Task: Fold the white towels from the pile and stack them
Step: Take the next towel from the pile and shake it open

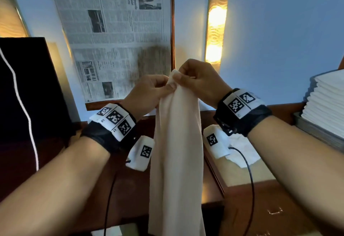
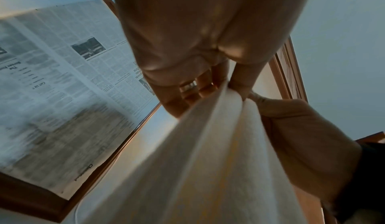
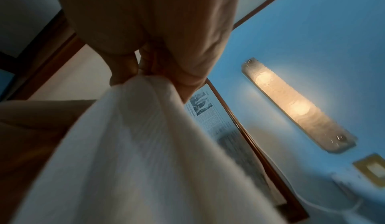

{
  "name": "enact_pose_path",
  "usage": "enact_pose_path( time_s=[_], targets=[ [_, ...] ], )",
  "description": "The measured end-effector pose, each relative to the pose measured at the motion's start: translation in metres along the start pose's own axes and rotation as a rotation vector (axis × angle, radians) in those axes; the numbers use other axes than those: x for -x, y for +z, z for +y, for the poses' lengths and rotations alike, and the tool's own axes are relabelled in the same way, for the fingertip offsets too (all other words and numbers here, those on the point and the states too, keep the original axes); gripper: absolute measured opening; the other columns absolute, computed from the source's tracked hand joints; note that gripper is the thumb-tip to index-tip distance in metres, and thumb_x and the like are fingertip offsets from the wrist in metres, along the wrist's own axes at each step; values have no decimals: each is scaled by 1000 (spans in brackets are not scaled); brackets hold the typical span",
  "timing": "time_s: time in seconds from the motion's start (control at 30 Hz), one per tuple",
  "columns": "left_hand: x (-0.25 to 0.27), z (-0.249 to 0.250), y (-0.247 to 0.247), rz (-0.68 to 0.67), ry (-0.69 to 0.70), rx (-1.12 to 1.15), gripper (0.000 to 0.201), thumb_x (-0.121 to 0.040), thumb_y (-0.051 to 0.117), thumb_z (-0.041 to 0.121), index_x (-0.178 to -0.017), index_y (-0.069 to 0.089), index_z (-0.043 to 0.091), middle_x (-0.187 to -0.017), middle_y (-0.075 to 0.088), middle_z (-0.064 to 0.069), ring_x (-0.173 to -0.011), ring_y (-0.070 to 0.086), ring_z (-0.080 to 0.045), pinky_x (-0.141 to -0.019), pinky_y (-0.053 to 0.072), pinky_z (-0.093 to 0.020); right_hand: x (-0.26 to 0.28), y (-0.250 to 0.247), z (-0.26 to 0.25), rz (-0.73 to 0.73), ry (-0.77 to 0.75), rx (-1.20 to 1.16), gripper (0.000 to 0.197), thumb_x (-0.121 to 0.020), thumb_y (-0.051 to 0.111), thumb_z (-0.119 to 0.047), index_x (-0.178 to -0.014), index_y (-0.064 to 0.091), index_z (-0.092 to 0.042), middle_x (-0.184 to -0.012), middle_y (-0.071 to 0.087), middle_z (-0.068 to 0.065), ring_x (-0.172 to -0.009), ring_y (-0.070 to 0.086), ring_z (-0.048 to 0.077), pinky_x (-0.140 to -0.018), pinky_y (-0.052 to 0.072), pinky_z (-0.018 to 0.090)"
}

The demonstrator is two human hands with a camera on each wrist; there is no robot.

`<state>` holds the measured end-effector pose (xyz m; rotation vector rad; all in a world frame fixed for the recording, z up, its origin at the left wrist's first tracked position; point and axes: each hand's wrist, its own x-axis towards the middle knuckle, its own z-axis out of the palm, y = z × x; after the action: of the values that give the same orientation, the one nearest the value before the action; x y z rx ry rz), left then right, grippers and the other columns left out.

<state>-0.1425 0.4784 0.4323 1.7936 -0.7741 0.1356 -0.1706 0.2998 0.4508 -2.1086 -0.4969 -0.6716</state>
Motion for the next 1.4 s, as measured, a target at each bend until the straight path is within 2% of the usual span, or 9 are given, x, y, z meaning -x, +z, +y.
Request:
enact_pose_path(
  time_s=[0.2, 0.3, 0.5, 0.7, 0.83, 1.0, 1.2, 1.3, 1.4],
  targets=[
    [-16, -15, 4, 108, 62, -201, 16, -97, 63, 16, -89, 73, 6, -70, 65, 10, -66, 56, -1, -63, 46, -19, 42, 30, 70, -127, 305, -481, 39, -86, 69, -39, -97, 68, -2, -98, 69, 22, -87, 65, 31, -90, 51, 59],
    [-20, -27, 3, 124, 1, -297, 21, -96, 64, 16, -76, 69, 23, -57, 57, 18, -59, 51, 0, -59, 40, -18, 74, 42, 121, -270, 443, -521, 51, -86, 70, -37, -106, 67, 10, -103, 68, 29, -88, 63, 31, -90, 53, 54],
    [-15, -55, -21, 307, -110, -271, 39, -95, 62, 23, -82, 59, -14, -52, 54, -9, -49, 47, -22, -61, 42, -26, 136, 35, 233, -440, 535, -86, 29, -92, 69, -31, -84, 72, -4, -75, 69, 6, -64, 60, 10, -64, 50, 31],
    [-7, -73, -39, 610, -310, -200, 31, -95, 58, 15, -68, 69, 25, -65, 66, 5, -66, 62, -15, -60, 50, -26, 187, 10, 344, -631, 685, 547, 18, -93, 61, -46, -86, 72, -34, -79, 67, -7, -82, 66, 18, -80, 51, 35],
    [3, -75, -34, 672, -402, -175, 47, -101, 46, 14, -66, 69, 36, -51, 59, 26, -54, 56, 8, -56, 48, -12, 211, -2, 378, -740, 863, 774, 19, -93, 58, -41, -99, 70, -27, -98, 67, 0, -105, 62, 26, -105, 35, 43],
    [9, -82, -3, 726, -305, -192, 27, -95, 53, 15, -74, 62, 29, -77, 68, 14, -77, 64, -5, -75, 53, -27, 195, 16, 358, -667, 784, 741, 20, -85, 59, -21, -103, 69, -22, -113, 66, 5, -110, 62, 29, -99, 43, 41],
    [-1, -85, 59, 282, -195, -386, 23, -103, 51, 19, -82, 59, 21, -77, 57, 11, -71, 51, -7, -66, 41, -25, 116, 68, 223, -240, 159, -183, 9, -90, 66, -14, -94, 75, -12, -79, 71, -2, -64, 59, 9, -62, 48, 21],
    [-3, -86, 73, 101, -131, -412, 16, -98, 51, 27, -87, 60, 20, -86, 61, 6, -80, 54, -6, -77, 42, -27, 82, 72, 172, -208, 94, -426, 18, -94, 64, -17, -87, 66, -1, -75, 59, -2, -63, 54, 8, -56, 44, 24],
    [-4, -82, 71, 45, -84, -386, 15, -94, 49, 28, -81, 56, 29, -79, 56, 11, -71, 49, 2, -69, 39, -18, 65, 73, 156, -141, 155, -571, 25, -92, 64, -11, -86, 58, 13, -67, 51, 8, -48, 45, 7, -45, 38, 22]
  ],
)
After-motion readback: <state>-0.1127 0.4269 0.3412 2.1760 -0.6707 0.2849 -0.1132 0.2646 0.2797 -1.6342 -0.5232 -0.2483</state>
